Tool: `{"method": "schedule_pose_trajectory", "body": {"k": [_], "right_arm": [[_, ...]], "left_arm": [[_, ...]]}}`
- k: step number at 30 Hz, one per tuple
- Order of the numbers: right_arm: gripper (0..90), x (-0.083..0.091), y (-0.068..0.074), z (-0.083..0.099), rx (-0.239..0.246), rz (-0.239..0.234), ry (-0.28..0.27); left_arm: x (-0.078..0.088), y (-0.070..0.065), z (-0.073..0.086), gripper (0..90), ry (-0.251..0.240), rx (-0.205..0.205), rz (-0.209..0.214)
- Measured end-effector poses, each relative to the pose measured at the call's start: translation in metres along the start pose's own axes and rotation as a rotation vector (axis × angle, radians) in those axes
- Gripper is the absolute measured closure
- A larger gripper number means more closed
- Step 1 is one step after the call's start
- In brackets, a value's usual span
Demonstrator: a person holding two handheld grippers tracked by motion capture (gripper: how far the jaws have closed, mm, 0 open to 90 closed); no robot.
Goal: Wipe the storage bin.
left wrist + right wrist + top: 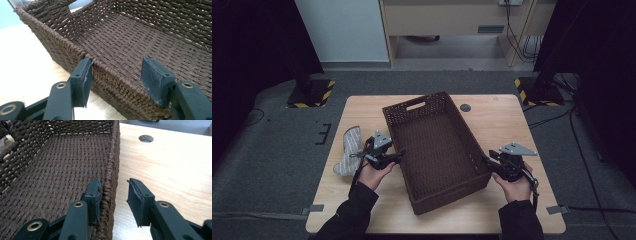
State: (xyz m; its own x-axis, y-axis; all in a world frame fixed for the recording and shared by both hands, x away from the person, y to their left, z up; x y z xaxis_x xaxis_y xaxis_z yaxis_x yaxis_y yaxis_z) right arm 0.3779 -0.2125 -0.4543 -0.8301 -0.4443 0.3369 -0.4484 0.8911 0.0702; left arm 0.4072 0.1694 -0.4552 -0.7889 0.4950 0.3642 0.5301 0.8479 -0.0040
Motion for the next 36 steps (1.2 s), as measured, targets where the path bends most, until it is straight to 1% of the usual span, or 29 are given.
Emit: {"method": "schedule_pose_trajectory", "body": {"k": [2,4,5,7,10,11,13,14,15,16,18,21,22,25,27,28,30,32,34,36], "right_arm": [[64.4,-0.001,-0.002,0.000,-0.004,0.009,-0.007],[64.6,-0.002,-0.004,-0.001,0.003,0.019,-0.008],[64.6,-0.003,-0.004,-0.001,0.001,0.027,-0.010],[64.5,-0.005,-0.006,-0.002,0.008,0.039,-0.011],[64.3,-0.008,-0.008,-0.003,0.031,0.065,-0.015],[64.0,-0.009,-0.009,-0.003,0.041,0.070,-0.012],[64.0,-0.012,-0.011,-0.003,0.049,0.077,-0.007],[63.8,-0.013,-0.012,-0.002,0.054,0.077,-0.007],[63.6,-0.014,-0.012,-0.002,0.046,0.081,-0.009],[63.2,-0.016,-0.013,-0.002,0.049,0.083,-0.009],[62.9,-0.018,-0.014,-0.001,0.053,0.089,-0.008],[63.0,-0.021,-0.015,-0.001,0.061,0.097,-0.011],[62.9,-0.021,-0.016,-0.001,0.059,0.098,-0.011],[62.7,-0.020,-0.015,-0.002,0.061,0.107,-0.012],[62.1,-0.017,-0.014,-0.005,0.065,0.111,-0.024],[62.0,-0.015,-0.013,-0.007,0.059,0.109,-0.026],[63.7,-0.013,-0.013,-0.008,0.052,0.105,-0.027],[66.1,-0.013,-0.013,-0.006,0.049,0.112,-0.006],[67.5,-0.015,-0.014,-0.003,0.038,0.101,0.004],[68.9,-0.016,-0.015,-0.002,0.041,0.095,0.012]], "left_arm": [[0.001,-0.001,-0.001,40.4,0.005,0.004,0.007],[0.003,-0.001,-0.002,38.9,0.018,0.009,0.019],[0.003,-0.001,-0.003,38.4,0.022,0.001,0.027],[0.004,0.001,-0.006,37.8,-0.004,-0.002,0.016],[0.004,0.008,-0.009,36.0,-0.031,0.005,0.004],[0.003,0.011,-0.009,35.8,-0.033,0.010,0.000],[-0.002,0.017,-0.008,34.9,-0.020,0.017,-0.019],[-0.004,0.019,-0.007,34.4,-0.017,0.026,-0.012],[-0.006,0.021,-0.006,34.0,-0.017,0.036,-0.006],[-0.007,0.020,-0.006,33.5,-0.019,0.041,0.000],[-0.008,0.019,-0.006,32.8,-0.021,0.020,-0.003],[-0.007,0.016,-0.006,32.4,-0.010,0.010,-0.003],[-0.006,0.014,-0.006,32.4,-0.008,0.001,-0.003],[-0.006,0.011,-0.006,32.6,-0.012,0.006,-0.017],[-0.006,0.011,-0.005,32.5,-0.013,0.010,-0.017],[-0.006,0.012,-0.005,32.5,-0.015,0.015,-0.016],[-0.005,0.012,-0.005,32.6,-0.014,0.013,-0.009],[-0.005,0.014,-0.006,32.8,-0.012,0.027,0.000],[-0.002,0.017,-0.009,33.3,-0.007,0.025,0.001],[0.001,0.022,-0.013,33.4,-0.019,0.030,0.000]]}}
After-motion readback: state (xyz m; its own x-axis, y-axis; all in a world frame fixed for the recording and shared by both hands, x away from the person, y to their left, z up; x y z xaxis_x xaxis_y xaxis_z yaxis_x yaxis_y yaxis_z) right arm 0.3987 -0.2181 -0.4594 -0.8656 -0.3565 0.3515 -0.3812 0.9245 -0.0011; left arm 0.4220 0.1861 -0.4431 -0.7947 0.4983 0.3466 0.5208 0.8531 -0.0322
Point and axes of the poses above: each handheld gripper's, and its own axes: x roughly backward along the jaws, z roughly out of its underside, y roughly to its left, the point moved 2 cm from there along -x, roughly forward along the jaws, and after that the axes turned 13 degrees about -y, right-handed, at the moved point
